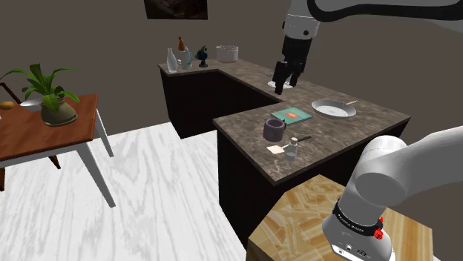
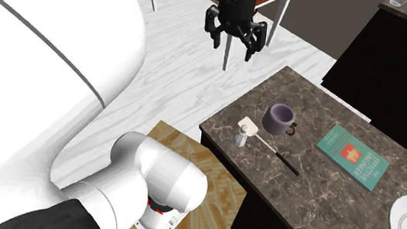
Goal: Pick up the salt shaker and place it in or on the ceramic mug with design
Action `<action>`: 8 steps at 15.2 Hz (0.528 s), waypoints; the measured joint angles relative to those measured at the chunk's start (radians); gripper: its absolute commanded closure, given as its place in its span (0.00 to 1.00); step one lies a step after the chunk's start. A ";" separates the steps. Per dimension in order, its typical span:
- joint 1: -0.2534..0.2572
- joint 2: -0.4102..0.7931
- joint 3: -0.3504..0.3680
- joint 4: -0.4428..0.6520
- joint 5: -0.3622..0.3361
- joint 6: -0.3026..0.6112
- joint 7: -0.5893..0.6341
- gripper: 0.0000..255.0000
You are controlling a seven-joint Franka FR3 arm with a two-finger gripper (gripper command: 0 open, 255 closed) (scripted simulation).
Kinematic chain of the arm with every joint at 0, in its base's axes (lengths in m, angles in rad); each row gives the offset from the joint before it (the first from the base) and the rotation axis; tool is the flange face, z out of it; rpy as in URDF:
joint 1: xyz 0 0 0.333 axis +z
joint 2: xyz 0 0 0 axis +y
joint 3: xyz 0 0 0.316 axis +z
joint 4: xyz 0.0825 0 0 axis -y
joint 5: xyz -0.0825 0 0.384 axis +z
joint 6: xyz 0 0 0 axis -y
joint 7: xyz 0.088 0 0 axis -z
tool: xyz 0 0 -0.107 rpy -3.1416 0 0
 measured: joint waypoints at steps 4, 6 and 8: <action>-0.010 -0.011 -0.013 -0.066 -0.015 0.039 -0.006 0.00; -0.019 -0.007 -0.024 -0.122 -0.028 0.082 -0.009 0.00; -0.033 -0.010 -0.044 -0.173 -0.047 0.115 -0.021 0.00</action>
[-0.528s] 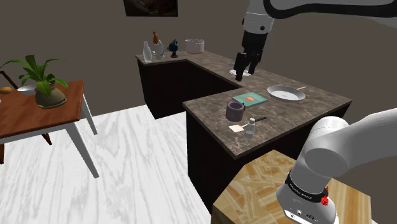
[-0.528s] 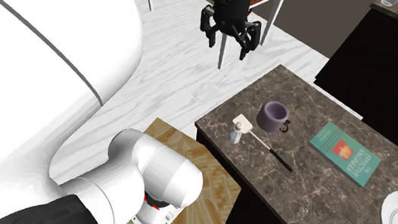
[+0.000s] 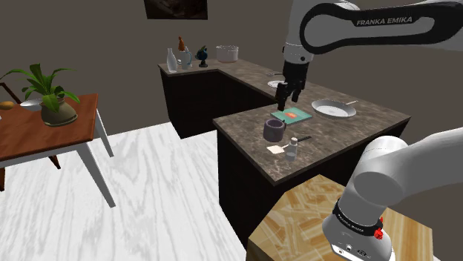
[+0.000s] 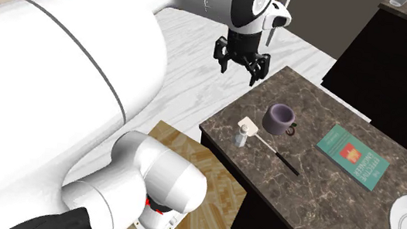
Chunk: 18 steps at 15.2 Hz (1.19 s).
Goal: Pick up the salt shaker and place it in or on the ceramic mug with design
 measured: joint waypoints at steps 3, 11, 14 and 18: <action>-0.021 0.001 -0.024 -0.081 -0.028 0.058 -0.010 0.00; -0.094 0.033 -0.094 -0.295 -0.120 0.245 -0.031 0.00; -0.117 0.066 -0.113 -0.343 -0.149 0.310 -0.031 0.00; -0.128 0.102 -0.127 -0.379 -0.167 0.380 -0.029 0.00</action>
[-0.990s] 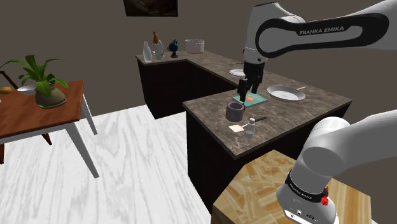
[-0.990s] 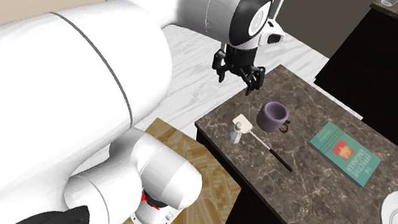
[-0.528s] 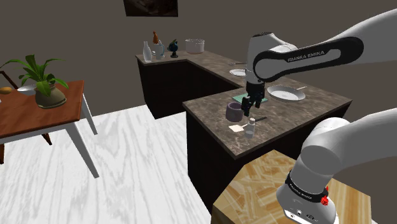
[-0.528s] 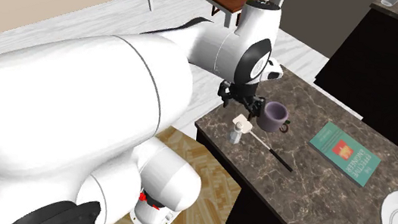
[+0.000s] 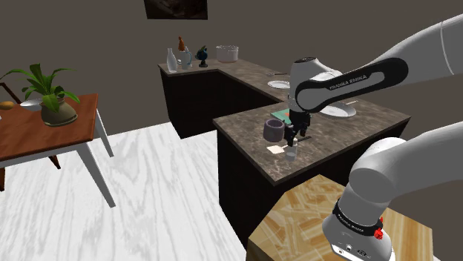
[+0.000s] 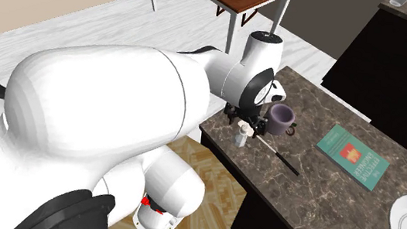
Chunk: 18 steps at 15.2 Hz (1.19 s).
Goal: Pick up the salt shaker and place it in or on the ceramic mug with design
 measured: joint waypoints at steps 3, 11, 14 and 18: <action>-0.006 0.021 -0.007 -0.026 -0.011 0.047 0.004 0.00; -0.008 0.030 -0.010 -0.033 -0.014 0.063 0.004 1.00; -0.008 0.029 -0.010 -0.032 -0.014 0.063 0.004 1.00; -0.008 0.029 -0.010 -0.032 -0.014 0.063 0.004 1.00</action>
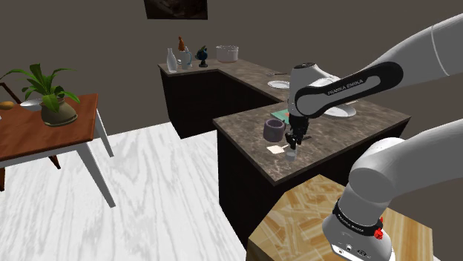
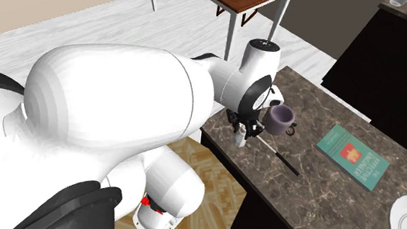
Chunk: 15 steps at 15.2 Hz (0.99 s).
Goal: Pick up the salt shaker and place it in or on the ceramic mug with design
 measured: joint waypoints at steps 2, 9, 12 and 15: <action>0.000 0.000 0.000 0.000 0.000 0.000 0.000 1.00; 0.006 -0.050 0.010 0.053 0.017 -0.102 -0.014 1.00; 0.009 -0.070 0.016 0.082 0.026 -0.151 -0.019 1.00; 0.012 -0.086 0.021 0.112 0.033 -0.197 -0.025 1.00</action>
